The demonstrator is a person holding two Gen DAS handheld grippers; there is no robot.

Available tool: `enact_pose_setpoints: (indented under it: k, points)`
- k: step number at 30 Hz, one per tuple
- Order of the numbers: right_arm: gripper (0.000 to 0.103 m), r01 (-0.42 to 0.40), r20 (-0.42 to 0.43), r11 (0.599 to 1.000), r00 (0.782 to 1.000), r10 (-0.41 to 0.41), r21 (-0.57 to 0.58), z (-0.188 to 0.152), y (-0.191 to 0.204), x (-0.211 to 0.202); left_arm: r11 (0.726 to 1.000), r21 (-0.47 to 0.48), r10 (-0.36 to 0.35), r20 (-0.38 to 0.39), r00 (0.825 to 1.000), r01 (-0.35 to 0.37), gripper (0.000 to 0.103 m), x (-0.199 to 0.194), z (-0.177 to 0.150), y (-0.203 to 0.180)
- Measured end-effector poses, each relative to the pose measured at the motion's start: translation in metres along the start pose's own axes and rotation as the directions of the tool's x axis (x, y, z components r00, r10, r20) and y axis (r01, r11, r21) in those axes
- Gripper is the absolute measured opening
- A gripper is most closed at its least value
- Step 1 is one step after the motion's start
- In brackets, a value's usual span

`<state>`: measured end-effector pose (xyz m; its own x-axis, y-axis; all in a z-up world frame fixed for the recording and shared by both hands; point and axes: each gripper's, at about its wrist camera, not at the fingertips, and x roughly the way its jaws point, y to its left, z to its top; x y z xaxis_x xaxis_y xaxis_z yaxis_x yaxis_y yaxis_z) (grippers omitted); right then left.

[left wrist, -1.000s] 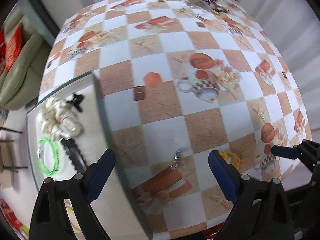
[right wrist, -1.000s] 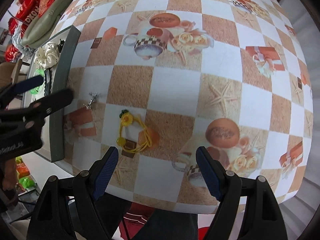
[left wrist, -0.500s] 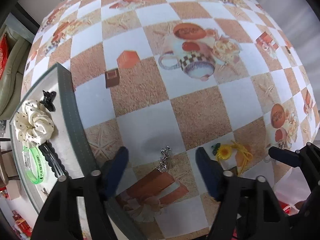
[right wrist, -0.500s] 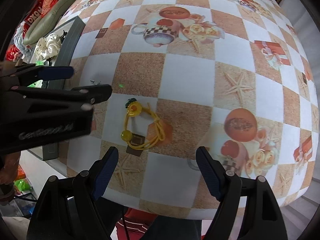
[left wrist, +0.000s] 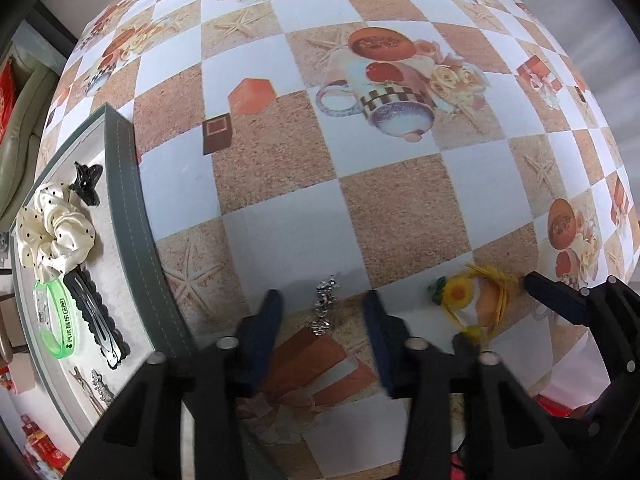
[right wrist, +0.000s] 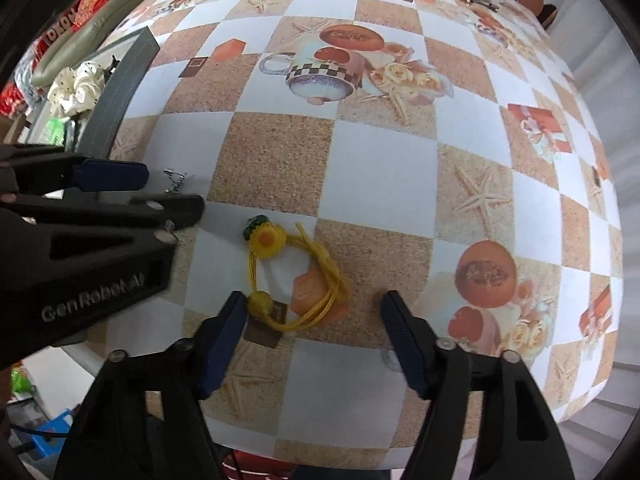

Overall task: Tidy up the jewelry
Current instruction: 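Grasp the yellow flower hair tie with the right gripper while the left grasps a small silver hairpin, then carry both items to the tray and open both grippers to release them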

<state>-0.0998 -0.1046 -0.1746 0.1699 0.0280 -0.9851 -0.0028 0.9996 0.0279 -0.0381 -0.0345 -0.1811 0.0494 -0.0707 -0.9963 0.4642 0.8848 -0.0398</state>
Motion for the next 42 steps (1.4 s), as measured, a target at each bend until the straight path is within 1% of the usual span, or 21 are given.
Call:
enact_pose_setpoints:
  k: [1,2,3,4,5,6,7,10,14,20,23,24,28,32,36,42]
  points:
    - [0.058,0.005,0.002,1.0,1.0,-0.005,0.001,0.003,0.005,0.0,1.0,0.001,0.0,-0.001,1.0,0.0,0.038,0.0,-0.002,-0.002]
    - [0.052,0.005,0.006,1.0,1.0,-0.005,0.004,0.004,0.005,-0.001,1.0,0.001,-0.002,-0.001,1.0,0.002,0.036,-0.001,0.003,-0.001]
    - [0.04,0.005,0.007,1.0,1.0,-0.005,0.005,0.005,0.005,-0.002,1.0,-0.001,-0.006,0.0,1.0,0.006,0.025,-0.001,0.003,-0.002]
    - [0.031,0.005,0.005,1.0,1.0,-0.005,0.005,0.007,0.004,-0.002,1.0,-0.003,-0.011,0.0,1.0,0.011,0.02,-0.001,0.003,-0.002]
    - [0.026,-0.002,0.001,1.0,1.0,0.002,0.007,0.008,0.004,-0.002,1.0,-0.007,-0.015,-0.002,1.0,0.015,0.017,-0.003,0.005,-0.002]
    - [0.02,-0.005,-0.002,1.0,1.0,0.005,0.011,0.012,-0.011,-0.012,1.0,-0.014,-0.026,-0.003,1.0,0.026,0.015,-0.005,0.008,-0.004]
    - [0.016,-0.012,-0.008,1.0,1.0,0.012,0.023,0.014,-0.014,-0.012,0.999,-0.02,-0.038,-0.003,0.999,0.038,0.011,-0.005,0.008,-0.003]
    - [0.016,-0.071,-0.021,0.994,0.997,0.072,0.077,0.012,-0.029,-0.015,0.998,-0.032,-0.056,0.007,0.998,0.056,0.011,-0.01,0.012,-0.004]
    - [0.016,-0.158,-0.03,0.972,0.986,0.165,0.177,0.02,-0.055,-0.018,0.994,-0.056,-0.091,0.022,0.996,0.092,0.011,-0.021,0.014,0.002]
    - [0.016,-0.227,-0.018,0.943,0.971,0.238,0.245,0.032,-0.085,-0.025,0.986,-0.093,-0.131,0.057,0.99,0.136,0.011,-0.04,0.01,0.01]
    - [0.016,-0.246,-0.008,0.938,0.967,0.256,0.245,0.034,-0.093,-0.034,0.983,-0.106,-0.14,0.073,0.987,0.148,0.011,-0.048,0.005,0.016]
    - [0.016,-0.25,-0.005,0.937,0.966,0.259,0.243,0.026,-0.091,-0.041,0.982,-0.111,-0.143,0.078,0.987,0.151,0.011,-0.051,0.004,0.019]
    - [0.016,-0.273,0.002,0.933,0.96,0.28,0.234,0.023,-0.091,-0.049,0.979,-0.128,-0.145,0.099,0.984,0.157,0.011,-0.062,-0.002,0.024]
    - [0.016,-0.291,0.0,0.932,0.955,0.298,0.218,0.029,-0.089,-0.052,0.975,-0.15,-0.143,0.127,0.982,0.161,0.011,-0.075,-0.007,0.032]
    - [0.016,-0.292,-0.002,0.937,0.955,0.298,0.193,0.042,-0.08,-0.056,0.969,-0.184,-0.135,0.16,0.978,0.164,0.011,-0.086,-0.01,0.039]
    - [0.016,-0.302,0.005,0.943,0.952,0.305,0.141,0.057,-0.071,-0.072,0.958,-0.237,-0.116,0.202,0.972,0.163,0.011,-0.102,-0.02,0.057]
